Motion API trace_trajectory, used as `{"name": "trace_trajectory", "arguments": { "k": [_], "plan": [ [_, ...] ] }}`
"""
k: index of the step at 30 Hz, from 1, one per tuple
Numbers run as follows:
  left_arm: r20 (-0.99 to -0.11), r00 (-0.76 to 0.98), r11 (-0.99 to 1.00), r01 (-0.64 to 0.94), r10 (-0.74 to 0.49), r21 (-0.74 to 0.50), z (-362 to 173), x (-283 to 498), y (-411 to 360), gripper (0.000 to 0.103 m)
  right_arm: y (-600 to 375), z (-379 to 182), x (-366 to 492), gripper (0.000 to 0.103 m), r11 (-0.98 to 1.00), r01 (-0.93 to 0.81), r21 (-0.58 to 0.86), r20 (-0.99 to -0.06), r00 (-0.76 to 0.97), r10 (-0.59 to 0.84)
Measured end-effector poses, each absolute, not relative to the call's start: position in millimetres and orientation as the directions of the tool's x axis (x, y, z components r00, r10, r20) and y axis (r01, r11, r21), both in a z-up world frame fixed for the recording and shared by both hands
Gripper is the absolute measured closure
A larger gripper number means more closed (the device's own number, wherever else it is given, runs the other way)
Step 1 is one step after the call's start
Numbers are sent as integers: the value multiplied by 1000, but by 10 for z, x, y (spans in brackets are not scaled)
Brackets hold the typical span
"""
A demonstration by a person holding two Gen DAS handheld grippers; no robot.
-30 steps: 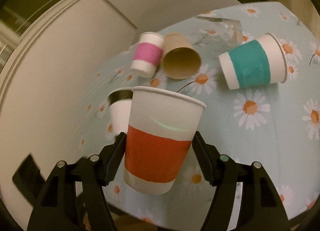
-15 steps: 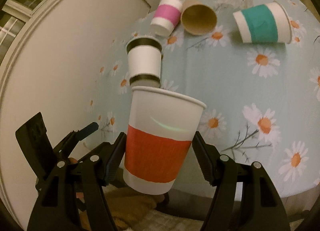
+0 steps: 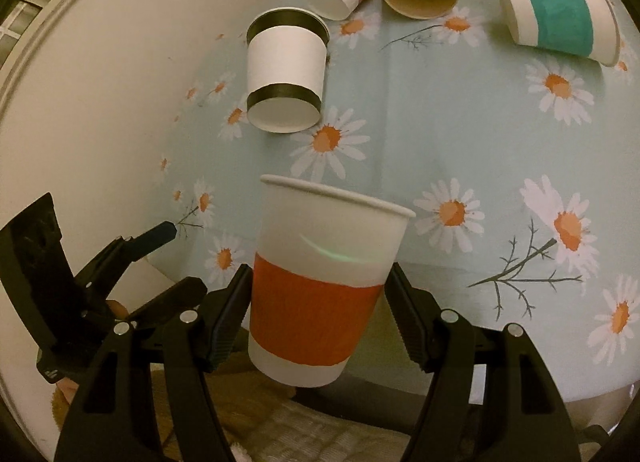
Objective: Flip cup upright
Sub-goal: 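Carry the red-banded cup toward the left gripper, rotating it upright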
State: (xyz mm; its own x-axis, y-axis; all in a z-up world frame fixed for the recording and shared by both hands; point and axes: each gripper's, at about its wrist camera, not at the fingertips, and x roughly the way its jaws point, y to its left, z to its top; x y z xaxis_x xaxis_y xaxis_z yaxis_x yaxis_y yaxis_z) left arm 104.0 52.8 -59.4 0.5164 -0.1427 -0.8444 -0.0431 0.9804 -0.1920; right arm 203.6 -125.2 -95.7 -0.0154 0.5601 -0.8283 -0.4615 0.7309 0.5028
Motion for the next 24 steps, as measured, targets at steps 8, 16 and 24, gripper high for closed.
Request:
{"name": "trace_trajectory", "arguments": {
  "k": [8,16,24],
  "plan": [
    [-844,515,981,-30,-149,-191,-601,1039,504,7,-1412,-836,2054,27,711,-443,546,-797,-13,604],
    [-827,532,975,-13,-181,-222,-501,1041,440,7,-1837,-479,2110,27,701,-396,593,-737,84,670],
    [-784,552,955,87,-284,-285,-297,1118,79,7,-2261,-372,1935,27,714,-392,580,-729,142,670]
  ]
}}
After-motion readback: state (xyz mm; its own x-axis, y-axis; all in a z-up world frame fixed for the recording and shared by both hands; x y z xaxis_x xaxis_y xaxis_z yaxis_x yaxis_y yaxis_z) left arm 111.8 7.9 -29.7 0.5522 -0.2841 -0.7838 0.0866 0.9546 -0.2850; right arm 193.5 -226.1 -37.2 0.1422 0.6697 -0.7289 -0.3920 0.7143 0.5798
